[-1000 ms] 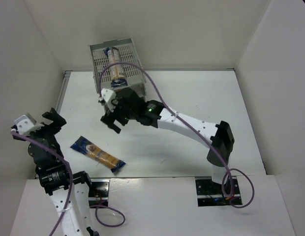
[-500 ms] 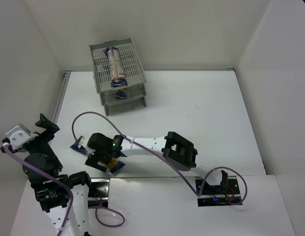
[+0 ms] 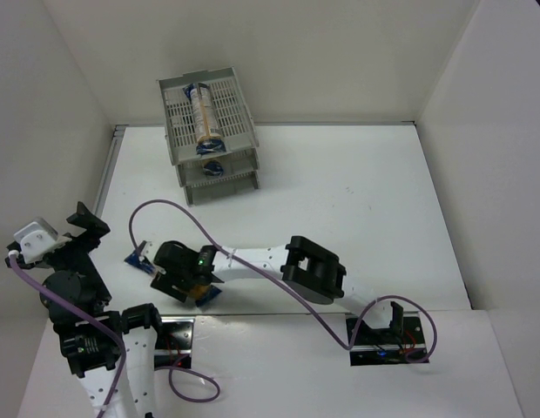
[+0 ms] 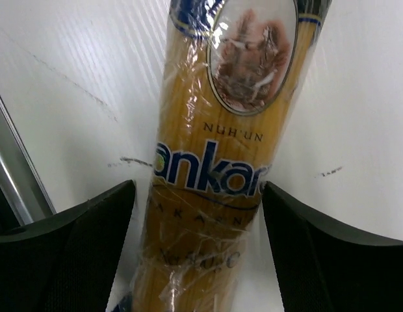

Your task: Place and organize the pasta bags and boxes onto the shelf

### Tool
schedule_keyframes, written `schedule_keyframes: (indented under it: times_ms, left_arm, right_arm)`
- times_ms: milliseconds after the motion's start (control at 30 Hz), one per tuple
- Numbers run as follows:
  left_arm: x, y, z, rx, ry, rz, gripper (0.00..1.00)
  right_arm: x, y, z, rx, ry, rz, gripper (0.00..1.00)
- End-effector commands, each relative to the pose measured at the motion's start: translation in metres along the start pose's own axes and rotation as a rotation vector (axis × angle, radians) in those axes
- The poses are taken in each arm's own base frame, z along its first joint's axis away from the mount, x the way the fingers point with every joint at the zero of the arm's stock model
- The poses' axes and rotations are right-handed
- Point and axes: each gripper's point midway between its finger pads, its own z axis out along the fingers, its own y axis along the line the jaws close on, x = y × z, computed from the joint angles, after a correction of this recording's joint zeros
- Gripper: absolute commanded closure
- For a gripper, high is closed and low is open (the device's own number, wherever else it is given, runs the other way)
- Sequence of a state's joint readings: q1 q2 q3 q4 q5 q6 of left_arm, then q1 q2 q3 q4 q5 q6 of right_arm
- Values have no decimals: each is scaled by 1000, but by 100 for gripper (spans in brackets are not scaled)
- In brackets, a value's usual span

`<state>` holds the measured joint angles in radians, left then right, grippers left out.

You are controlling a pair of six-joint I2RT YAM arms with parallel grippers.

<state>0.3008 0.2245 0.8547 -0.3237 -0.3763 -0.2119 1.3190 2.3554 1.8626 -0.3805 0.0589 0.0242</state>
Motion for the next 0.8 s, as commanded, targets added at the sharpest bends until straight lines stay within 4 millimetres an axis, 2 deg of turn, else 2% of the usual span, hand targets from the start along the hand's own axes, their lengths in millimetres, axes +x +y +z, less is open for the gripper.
schedule_keyframes:
  times_ms: [0, 33, 100, 133, 167, 200, 300, 333, 367, 400, 433, 467, 500, 533, 567, 600, 633, 667, 700, 767]
  left_arm:
    - [-10, -2, -3, 18, -39, -5, 1]
    - [-10, -2, -3, 18, -39, 4, 1]
    - [-10, -2, -3, 18, -39, 4, 1]
    - [-10, -2, -3, 18, -39, 4, 1]
    - [-10, -2, -3, 18, -39, 4, 1]
    - [-10, -2, -3, 18, -39, 4, 1]
    - [-10, -2, -3, 18, -39, 4, 1]
    - [-15, -2, -4, 19, -49, 0, 1]
    - [-15, -4, -4, 28, -48, 0, 1]
    - [-15, -4, -4, 28, -48, 0, 1]
    - [-19, -5, -5, 38, -56, -2, 1]
    - [-19, -5, -5, 38, -56, -2, 1]
    - [-21, -5, -7, 39, -64, -5, 1]
    - [-21, -5, -7, 40, -65, -13, 1]
    - [-21, -6, -7, 40, -65, -22, 1]
    - [-21, -6, -7, 40, -66, -19, 1]
    - [-23, -7, -9, 50, -65, -18, 1]
    - [-23, -6, -9, 39, -67, -27, 1]
    - [-23, -8, -9, 51, -66, -27, 1]
    - [-27, -11, -10, 67, -73, -35, 1]
  right_arm:
    - [40, 2, 28, 25, 81, -36, 16]
    - [41, 8, 28, 18, 81, -45, 38]
    - [38, 7, 28, 27, 71, -45, 73]
    - [36, 4, 24, 45, 65, -33, 100]
    - [34, 2, 25, 58, 55, -32, 100]
    - [20, 4, 14, 44, 26, -29, 100]
    - [6, 12, -12, -12, 10, -53, 100]
    - [-18, 8, -39, -31, -45, -39, 100]
    - [-27, -1, -54, -44, -63, -21, 100]
    - [-19, 2, -68, -111, -39, -9, 100]
    - [-35, -3, -99, -135, -87, 12, 100]
    - [-35, -24, -112, -137, -90, 61, 100]
    - [-19, -31, -120, -158, -58, 83, 100]
    - [-12, -33, -133, -214, -44, 114, 100]
    - [-17, -41, -157, -229, -78, 131, 100]
    - [-2, -61, -162, -217, -57, 165, 100]
    - [3, -63, -170, -234, -54, 178, 100]
    - [0, -67, -183, -226, -82, 169, 100]
    - [8, -69, -186, -220, -71, 178, 100]
    - [6, -71, -194, -210, -91, 165, 100]
